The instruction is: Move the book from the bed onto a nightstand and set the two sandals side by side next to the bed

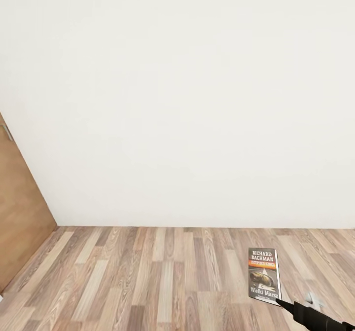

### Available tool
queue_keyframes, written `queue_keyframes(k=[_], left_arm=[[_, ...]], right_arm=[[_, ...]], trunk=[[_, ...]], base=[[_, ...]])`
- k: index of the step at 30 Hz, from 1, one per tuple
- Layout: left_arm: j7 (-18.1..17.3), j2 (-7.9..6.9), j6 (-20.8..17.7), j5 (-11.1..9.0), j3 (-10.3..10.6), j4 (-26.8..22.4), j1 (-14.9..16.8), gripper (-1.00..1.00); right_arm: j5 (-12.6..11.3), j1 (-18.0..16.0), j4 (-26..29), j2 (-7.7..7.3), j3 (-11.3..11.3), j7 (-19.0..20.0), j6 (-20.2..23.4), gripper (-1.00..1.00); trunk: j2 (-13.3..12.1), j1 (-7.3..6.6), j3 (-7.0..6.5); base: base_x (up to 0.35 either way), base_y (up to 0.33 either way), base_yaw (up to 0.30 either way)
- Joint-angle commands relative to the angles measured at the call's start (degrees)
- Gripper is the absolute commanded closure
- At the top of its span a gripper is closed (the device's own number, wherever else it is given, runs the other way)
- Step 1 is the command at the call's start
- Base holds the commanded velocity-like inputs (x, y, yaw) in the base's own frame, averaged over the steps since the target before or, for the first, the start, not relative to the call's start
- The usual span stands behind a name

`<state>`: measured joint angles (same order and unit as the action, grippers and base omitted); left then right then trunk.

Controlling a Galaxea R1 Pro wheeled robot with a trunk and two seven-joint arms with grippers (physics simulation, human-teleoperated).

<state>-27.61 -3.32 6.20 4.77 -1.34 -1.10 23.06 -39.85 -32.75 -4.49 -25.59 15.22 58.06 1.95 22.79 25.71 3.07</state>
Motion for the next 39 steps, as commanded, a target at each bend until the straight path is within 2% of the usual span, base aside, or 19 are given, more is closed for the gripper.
queue_keyframes(k=[1,39], left_arm=[[-0.1,-0.02,0.4,0.5,-0.2,0.1,0.1,-1.0],[-0.1,-0.02,0.4,0.5,-0.2,0.1,0.1,-1.0]], right_arm=[[-0.7,-0.1,-0.2,0.02,0.2,0.3,0.2,1.0],[-0.7,-0.1,-0.2,0.02,0.2,0.3,0.2,1.0]], trunk=[[0.1,0.07,0.13],[0.1,0.07,0.13]], base=[[0.33,0.0,-0.029],[0.323,0.0,-0.002]])
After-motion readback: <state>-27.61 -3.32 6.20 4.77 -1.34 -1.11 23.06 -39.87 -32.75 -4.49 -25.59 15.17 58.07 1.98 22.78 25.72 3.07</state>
